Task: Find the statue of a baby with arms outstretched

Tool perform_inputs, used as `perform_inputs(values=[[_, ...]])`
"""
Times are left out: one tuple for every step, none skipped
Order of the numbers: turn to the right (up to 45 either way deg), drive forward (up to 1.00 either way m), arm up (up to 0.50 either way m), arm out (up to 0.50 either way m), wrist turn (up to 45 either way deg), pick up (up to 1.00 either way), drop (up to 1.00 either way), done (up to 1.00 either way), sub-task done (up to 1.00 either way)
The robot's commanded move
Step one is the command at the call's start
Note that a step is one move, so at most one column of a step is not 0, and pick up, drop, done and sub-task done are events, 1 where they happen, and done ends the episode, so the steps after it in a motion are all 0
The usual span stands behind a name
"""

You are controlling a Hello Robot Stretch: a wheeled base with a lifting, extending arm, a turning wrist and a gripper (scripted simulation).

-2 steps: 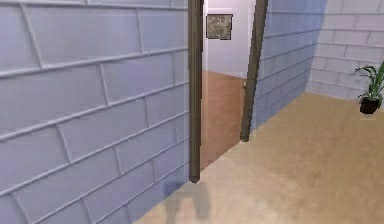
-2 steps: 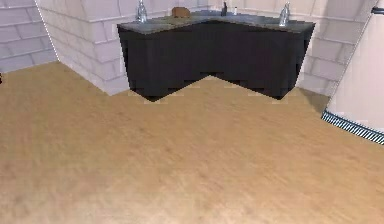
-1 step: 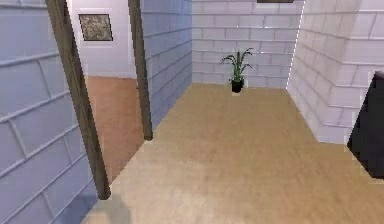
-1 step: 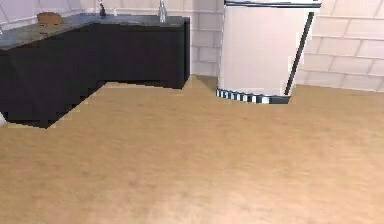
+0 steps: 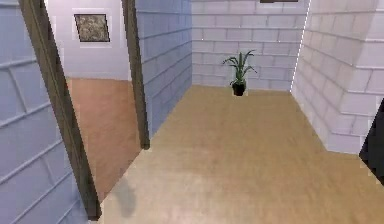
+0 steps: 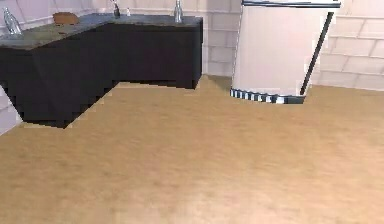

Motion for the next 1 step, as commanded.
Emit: perform_inputs(values=[[0.0, 1.0, 0.0, 0.0, 0.0, 0.0, 0.0, 0.0, 0.0]])
